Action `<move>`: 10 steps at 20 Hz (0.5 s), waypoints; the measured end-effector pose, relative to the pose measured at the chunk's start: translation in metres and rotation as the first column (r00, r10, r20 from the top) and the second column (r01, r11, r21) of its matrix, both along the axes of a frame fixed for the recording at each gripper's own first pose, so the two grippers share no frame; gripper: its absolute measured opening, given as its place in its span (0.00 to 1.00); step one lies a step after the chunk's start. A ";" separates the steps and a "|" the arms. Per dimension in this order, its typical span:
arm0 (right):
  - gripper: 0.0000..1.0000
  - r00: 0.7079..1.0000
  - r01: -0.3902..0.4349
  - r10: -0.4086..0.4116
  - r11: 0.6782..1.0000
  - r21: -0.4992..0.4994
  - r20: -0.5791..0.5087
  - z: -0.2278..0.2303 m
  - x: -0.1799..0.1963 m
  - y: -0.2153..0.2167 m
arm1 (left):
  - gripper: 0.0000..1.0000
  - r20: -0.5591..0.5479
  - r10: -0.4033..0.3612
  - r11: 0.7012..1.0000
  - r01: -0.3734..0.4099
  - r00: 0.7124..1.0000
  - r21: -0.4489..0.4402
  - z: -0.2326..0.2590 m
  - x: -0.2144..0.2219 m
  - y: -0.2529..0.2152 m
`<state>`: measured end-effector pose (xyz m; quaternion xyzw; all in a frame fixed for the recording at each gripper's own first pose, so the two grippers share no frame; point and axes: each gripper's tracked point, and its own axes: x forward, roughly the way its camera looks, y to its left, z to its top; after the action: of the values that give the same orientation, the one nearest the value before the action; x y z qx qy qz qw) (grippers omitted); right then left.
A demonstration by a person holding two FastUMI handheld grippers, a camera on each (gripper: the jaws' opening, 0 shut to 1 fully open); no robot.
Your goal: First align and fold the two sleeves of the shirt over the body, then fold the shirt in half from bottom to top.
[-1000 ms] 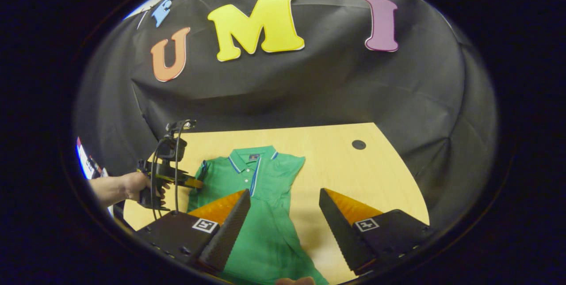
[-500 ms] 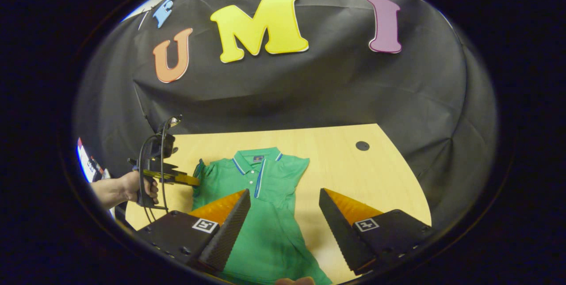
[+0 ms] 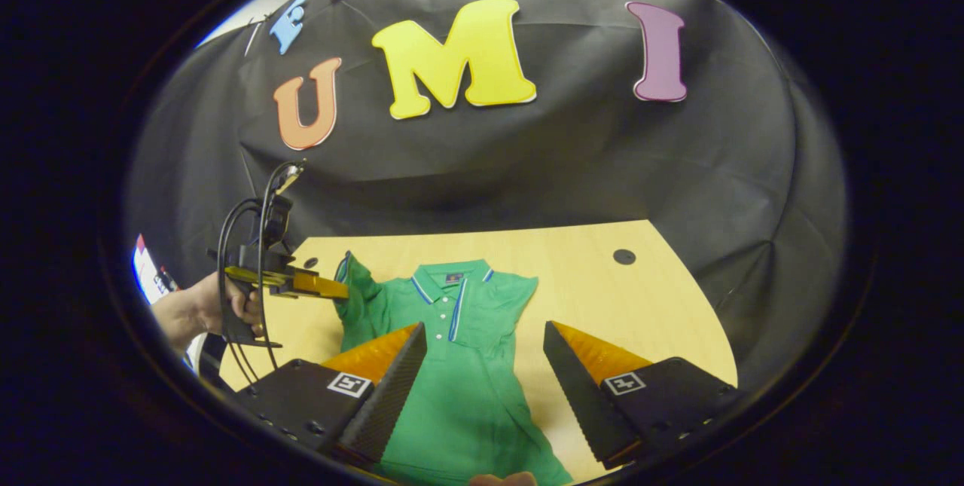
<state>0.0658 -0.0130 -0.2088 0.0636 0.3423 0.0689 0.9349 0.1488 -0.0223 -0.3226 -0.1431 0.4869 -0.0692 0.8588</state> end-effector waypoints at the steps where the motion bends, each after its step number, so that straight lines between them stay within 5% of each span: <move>1: 0.96 1.000 0.009 -0.009 1.000 -0.002 0.006 0.003 -0.002 -0.005 | 0.06 0.001 -0.013 1.000 0.013 1.000 -0.006 0.002 0.002 -0.012; 8: 0.96 0.996 0.090 -0.090 0.996 -0.022 0.021 0.011 -0.024 -0.047 | 0.09 -0.001 -0.058 0.998 0.058 0.998 -0.017 -0.009 0.020 -0.091; 10: 0.96 0.994 0.107 -0.106 0.994 -0.024 0.027 0.012 -0.026 -0.054 | 0.16 0.007 -0.055 0.998 0.056 0.998 -0.036 -0.006 0.020 -0.104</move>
<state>0.0398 -0.0673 -0.1964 0.0687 0.3273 0.0154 0.9423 0.1690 -0.1264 -0.3287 -0.1448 0.4869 -0.1022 0.8553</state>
